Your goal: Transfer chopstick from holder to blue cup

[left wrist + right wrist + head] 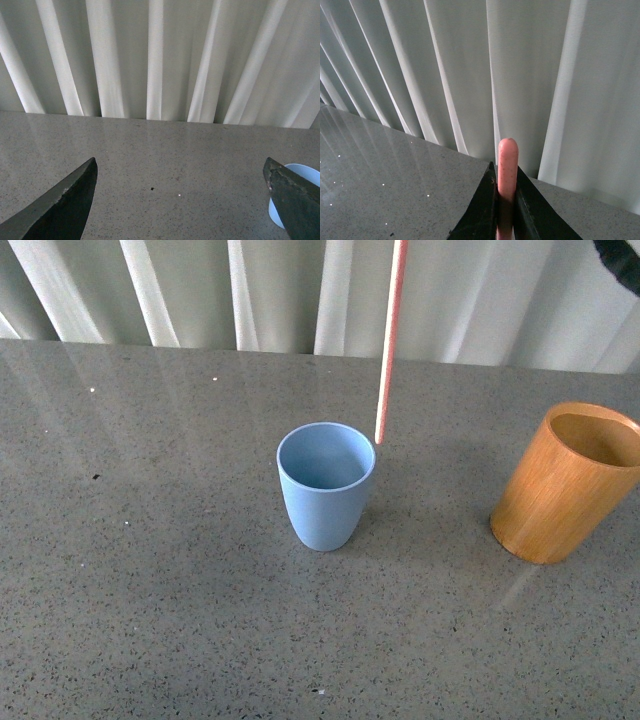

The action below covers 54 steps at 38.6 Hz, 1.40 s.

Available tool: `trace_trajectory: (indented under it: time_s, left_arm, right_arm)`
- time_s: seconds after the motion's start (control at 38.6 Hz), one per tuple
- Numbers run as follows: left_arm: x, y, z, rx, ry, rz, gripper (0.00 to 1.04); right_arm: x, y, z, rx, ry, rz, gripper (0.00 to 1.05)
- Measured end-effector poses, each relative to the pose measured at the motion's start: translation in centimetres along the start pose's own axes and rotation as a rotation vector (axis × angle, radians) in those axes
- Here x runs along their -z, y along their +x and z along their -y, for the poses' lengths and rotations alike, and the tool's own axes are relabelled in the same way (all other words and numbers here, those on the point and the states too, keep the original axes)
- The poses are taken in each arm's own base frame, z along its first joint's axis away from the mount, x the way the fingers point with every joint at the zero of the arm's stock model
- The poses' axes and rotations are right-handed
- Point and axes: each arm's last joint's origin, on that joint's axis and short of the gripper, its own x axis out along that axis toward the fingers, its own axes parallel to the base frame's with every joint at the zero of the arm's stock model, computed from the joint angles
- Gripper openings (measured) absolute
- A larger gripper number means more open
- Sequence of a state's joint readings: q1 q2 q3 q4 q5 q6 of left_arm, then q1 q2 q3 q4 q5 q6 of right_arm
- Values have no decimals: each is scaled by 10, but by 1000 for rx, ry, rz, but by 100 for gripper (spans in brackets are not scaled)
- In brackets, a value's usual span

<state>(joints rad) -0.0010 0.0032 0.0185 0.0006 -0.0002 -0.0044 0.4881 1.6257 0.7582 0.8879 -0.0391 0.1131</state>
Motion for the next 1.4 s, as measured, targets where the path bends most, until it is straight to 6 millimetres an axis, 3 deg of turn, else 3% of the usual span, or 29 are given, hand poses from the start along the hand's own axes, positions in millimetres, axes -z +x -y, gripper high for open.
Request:
trace_trajectory:
  time_s: [0.72, 1.06, 1.29, 1.4]
  left_arm:
    - [0, 0, 0, 0, 0, 0, 98]
    - [0, 0, 0, 0, 0, 0, 98]
    - [0, 0, 0, 0, 0, 0, 98]
    - [0, 0, 0, 0, 0, 0, 98]
  right_arm:
    - [19, 49, -13, -65, -9, -21, 3]
    - [50, 60, -19, -71, -5, -77, 3]
    - [72, 55, -18, -41, -10, -121, 3]
    - [80, 53, -18, -33, -7, -143, 16]
